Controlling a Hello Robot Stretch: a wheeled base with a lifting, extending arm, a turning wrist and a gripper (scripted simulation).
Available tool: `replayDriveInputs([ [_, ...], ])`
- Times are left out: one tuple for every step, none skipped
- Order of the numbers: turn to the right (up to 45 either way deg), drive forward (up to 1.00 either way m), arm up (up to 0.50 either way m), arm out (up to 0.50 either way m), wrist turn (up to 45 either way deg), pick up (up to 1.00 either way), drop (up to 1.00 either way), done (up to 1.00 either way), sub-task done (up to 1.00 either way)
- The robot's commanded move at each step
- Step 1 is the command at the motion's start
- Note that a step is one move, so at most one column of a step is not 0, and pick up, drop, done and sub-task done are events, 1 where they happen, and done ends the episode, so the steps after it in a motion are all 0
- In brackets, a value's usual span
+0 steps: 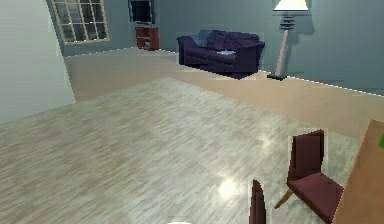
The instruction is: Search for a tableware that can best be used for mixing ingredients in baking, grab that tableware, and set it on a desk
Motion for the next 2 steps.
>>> replayDriveInputs([
  [-45.0, 0.0, 0.0, 0.0, 0.0, 0.0, 0.0, 0.0, 0.0],
  [-45.0, 0.0, 0.0, 0.0, 0.0, 0.0, 0.0, 0.0, 0.0],
])
